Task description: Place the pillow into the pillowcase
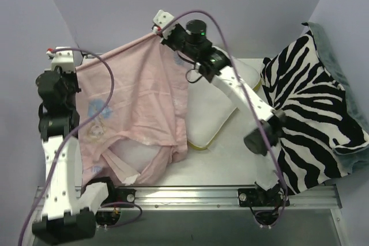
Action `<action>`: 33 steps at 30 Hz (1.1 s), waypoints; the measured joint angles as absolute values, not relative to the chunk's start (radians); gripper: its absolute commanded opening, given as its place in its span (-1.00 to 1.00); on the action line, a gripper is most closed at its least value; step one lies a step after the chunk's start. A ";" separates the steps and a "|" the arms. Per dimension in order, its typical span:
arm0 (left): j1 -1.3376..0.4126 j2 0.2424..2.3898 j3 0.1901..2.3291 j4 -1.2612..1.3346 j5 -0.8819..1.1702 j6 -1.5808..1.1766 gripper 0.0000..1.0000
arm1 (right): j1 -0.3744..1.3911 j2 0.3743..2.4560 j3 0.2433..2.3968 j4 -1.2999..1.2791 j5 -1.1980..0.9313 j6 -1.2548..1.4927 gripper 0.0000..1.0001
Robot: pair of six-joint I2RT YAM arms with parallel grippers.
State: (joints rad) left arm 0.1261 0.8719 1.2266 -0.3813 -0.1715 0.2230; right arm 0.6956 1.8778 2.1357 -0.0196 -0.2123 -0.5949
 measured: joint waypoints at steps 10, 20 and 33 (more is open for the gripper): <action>0.402 1.517 1.272 -0.095 -0.043 0.111 -0.66 | 0.710 2.608 2.466 0.387 -0.138 -0.734 0.02; 0.520 1.618 1.469 -0.373 0.215 0.242 0.95 | 0.699 2.391 2.067 0.272 -0.022 -0.747 0.83; 0.058 1.525 1.229 -0.633 0.438 0.488 0.84 | 0.494 1.929 1.931 -0.635 -0.276 -0.484 0.85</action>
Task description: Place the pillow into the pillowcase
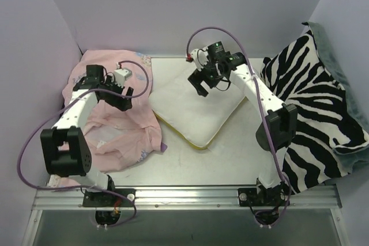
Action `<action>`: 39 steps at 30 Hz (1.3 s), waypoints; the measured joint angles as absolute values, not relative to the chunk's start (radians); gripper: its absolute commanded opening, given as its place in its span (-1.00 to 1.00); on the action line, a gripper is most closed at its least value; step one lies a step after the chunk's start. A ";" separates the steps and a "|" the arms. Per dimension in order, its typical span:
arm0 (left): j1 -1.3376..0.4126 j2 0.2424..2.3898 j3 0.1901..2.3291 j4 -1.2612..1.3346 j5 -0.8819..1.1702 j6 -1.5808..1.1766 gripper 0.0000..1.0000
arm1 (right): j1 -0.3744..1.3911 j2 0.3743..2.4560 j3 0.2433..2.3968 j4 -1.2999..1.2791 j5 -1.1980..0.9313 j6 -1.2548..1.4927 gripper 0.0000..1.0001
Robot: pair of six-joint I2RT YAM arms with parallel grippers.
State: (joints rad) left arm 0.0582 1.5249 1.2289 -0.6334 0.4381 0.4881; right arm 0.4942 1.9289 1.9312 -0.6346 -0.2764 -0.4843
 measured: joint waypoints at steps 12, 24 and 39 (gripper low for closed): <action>0.001 1.891 1.301 -0.662 0.344 0.427 0.50 | 0.338 2.084 1.729 -0.870 -0.266 -0.437 0.79; -0.106 2.363 1.953 -0.632 0.292 0.165 0.08 | 0.271 1.991 1.565 -0.916 -0.356 -0.358 0.68; -0.109 2.416 2.241 -0.725 0.490 0.123 0.95 | 0.434 1.869 1.781 -1.063 -0.441 -0.417 0.69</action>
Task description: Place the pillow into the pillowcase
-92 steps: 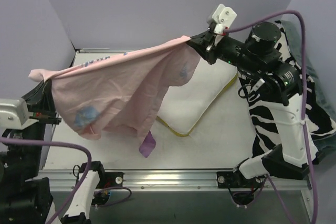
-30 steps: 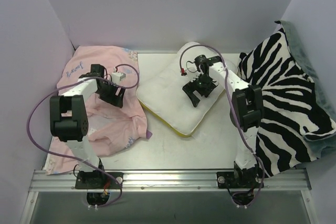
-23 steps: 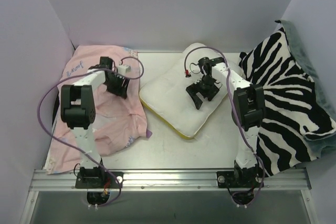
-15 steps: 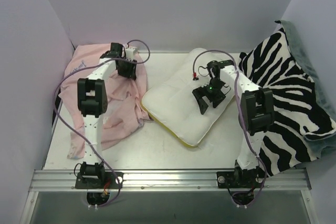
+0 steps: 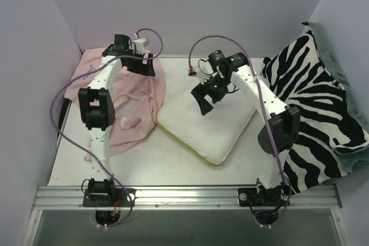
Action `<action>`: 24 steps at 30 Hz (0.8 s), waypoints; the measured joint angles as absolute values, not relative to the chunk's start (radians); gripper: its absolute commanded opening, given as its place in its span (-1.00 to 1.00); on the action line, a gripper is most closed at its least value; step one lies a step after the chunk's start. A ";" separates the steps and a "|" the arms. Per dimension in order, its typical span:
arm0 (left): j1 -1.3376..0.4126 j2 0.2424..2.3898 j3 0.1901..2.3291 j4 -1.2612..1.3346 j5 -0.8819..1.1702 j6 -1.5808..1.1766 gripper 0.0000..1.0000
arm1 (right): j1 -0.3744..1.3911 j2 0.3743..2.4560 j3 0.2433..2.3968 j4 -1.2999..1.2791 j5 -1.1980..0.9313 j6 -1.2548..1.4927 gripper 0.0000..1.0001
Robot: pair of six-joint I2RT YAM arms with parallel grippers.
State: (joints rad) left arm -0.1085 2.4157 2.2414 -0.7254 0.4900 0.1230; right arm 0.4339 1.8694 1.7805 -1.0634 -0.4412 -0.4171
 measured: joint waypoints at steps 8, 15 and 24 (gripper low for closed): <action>0.193 1.935 1.923 -0.838 0.554 0.289 0.84 | 0.581 2.151 2.274 -1.005 -0.540 -0.270 0.32; 0.343 1.833 1.620 -0.920 0.563 0.458 0.77 | 0.602 2.333 2.303 -0.817 -0.456 -0.022 0.49; 0.312 1.835 1.463 -0.924 0.494 0.503 0.68 | 0.605 2.403 2.258 -0.633 -0.302 0.073 0.08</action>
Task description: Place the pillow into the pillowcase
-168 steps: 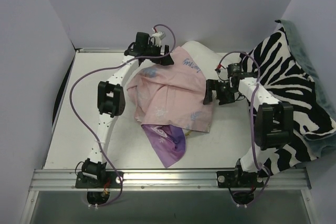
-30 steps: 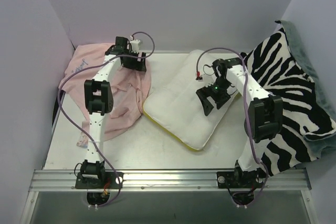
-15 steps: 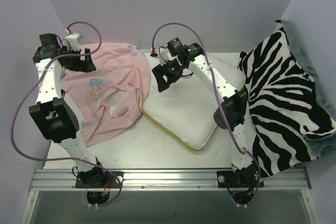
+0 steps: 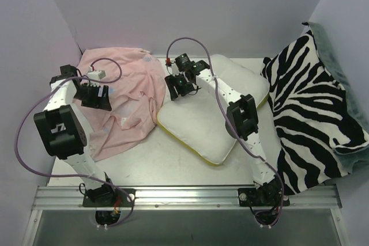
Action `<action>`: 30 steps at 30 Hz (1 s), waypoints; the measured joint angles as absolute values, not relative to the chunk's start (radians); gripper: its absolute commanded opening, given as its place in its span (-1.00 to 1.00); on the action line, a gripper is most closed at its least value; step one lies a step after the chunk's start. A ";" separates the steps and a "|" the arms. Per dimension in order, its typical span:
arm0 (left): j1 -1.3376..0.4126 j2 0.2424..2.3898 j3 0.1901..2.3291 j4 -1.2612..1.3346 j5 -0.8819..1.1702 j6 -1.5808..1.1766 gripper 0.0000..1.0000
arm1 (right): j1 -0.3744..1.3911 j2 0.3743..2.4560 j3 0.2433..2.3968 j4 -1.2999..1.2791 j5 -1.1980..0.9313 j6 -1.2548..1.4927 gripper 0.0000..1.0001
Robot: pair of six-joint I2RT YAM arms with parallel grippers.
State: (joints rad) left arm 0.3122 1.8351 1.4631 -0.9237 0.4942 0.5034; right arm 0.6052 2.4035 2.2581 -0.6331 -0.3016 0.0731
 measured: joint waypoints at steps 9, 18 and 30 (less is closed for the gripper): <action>0.342 1.835 1.455 -0.905 0.479 0.517 0.69 | 0.507 2.330 1.989 -0.771 -0.315 -0.097 0.06; 0.342 1.895 1.494 -0.884 0.444 0.507 0.73 | 0.437 2.284 2.136 -1.043 -0.377 -0.195 0.74; 0.347 2.043 1.617 -0.861 0.330 0.511 0.77 | 0.711 2.424 2.331 -0.802 -0.508 -0.035 0.77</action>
State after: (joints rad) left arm 0.3470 2.0434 1.6173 -0.8612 0.3302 0.5114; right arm 0.7109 2.4241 2.3306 -0.8017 -0.5076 -0.0353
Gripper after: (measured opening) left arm 0.880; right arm 0.886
